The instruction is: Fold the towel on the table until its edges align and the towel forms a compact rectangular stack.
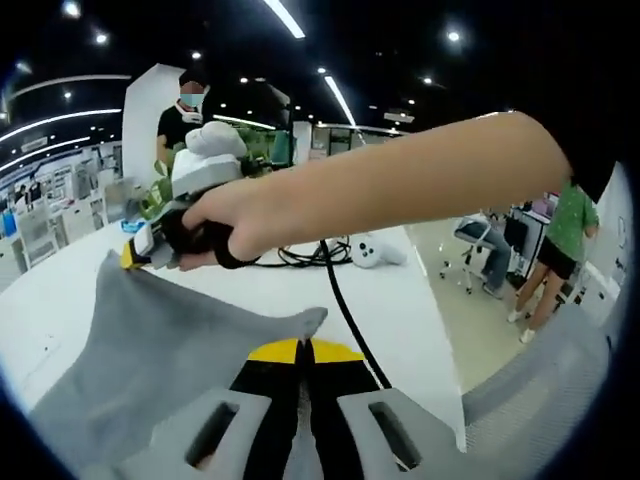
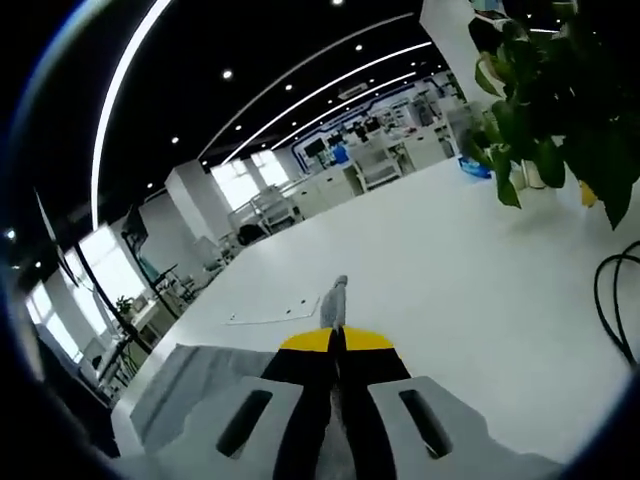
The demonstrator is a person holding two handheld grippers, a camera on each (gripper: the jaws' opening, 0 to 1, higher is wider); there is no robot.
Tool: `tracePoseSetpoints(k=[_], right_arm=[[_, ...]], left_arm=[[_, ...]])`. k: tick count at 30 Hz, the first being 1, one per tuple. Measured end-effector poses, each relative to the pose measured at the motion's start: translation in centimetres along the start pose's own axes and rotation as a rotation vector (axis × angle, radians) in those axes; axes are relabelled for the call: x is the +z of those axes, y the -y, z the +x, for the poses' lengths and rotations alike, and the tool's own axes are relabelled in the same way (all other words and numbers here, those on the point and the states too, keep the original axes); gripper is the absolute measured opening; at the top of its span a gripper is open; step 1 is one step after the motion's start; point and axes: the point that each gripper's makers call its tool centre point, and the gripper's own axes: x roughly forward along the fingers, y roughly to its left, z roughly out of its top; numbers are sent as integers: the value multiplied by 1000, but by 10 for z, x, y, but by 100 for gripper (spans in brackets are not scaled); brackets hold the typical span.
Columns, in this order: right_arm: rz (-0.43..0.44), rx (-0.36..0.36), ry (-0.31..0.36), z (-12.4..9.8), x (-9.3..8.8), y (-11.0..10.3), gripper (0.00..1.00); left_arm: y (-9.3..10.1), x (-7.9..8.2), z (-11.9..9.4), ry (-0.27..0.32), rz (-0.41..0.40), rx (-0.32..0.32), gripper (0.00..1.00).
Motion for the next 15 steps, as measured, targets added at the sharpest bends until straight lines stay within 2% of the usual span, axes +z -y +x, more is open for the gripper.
tracePoseSetpoints(k=[3, 6, 13, 15], right_arm=[[9, 22, 6, -3, 5, -9, 0], [19, 35, 15, -6, 11, -16, 0], [31, 49, 80, -20, 42, -25, 0], [40, 47, 97, -25, 49, -24, 0]], left_arm=[[0, 10, -11, 28, -3, 13, 1], [0, 24, -23, 82, -25, 24, 1], [5, 52, -41, 162, -48, 32, 1], [7, 62, -43, 195, -78, 28, 1]])
